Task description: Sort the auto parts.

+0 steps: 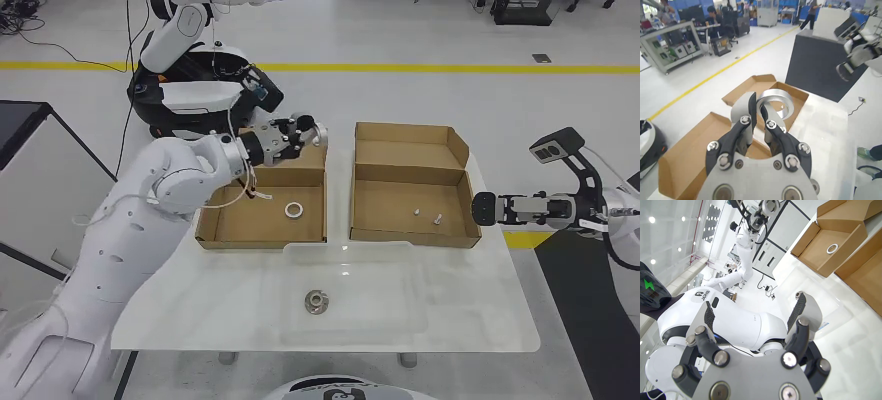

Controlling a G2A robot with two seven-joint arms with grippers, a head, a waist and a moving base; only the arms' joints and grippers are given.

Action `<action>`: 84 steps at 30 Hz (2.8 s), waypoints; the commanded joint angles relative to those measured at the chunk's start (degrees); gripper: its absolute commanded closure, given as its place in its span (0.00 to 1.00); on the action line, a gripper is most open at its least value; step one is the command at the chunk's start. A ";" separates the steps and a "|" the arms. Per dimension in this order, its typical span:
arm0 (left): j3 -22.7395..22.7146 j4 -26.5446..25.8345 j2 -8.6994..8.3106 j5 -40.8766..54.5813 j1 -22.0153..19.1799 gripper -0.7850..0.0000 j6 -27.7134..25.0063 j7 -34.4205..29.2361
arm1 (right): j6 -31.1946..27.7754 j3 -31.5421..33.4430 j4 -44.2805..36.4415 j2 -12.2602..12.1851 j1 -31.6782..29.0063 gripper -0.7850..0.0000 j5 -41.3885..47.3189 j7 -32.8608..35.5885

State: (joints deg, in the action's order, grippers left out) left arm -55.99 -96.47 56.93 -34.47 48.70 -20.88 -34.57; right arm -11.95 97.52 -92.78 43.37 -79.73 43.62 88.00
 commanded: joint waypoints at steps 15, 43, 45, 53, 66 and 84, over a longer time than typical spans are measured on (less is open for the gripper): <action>8.35 7.79 1.39 -14.98 -2.25 1.00 3.71 -17.85 | 0.00 0.00 0.00 0.00 0.00 0.00 0.01 0.00; 26.21 31.81 11.07 -24.06 -15.09 1.00 -3.40 -25.72 | 0.00 0.00 0.00 0.00 0.00 0.00 0.01 0.00; 26.47 32.48 11.17 -24.86 -14.80 1.00 -3.88 -26.16 | 0.00 0.00 0.00 0.00 0.00 0.00 0.01 0.00; 26.31 34.32 11.16 -26.61 -12.98 1.00 -4.34 -26.98 | 0.00 0.00 0.00 0.00 0.00 0.00 0.01 0.00; 23.93 32.60 10.38 -28.19 -10.38 0.00 -4.39 -27.34 | 0.00 0.00 0.00 0.00 0.00 0.00 0.01 0.00; 14.82 12.80 6.83 -31.80 -5.71 0.00 -2.88 -33.18 | 0.00 0.00 0.00 0.00 0.00 0.00 0.01 0.00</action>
State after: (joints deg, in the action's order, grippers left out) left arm -40.45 -81.67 64.04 -66.34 42.43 -23.64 -67.32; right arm -11.95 97.52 -92.78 43.37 -79.73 43.62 88.00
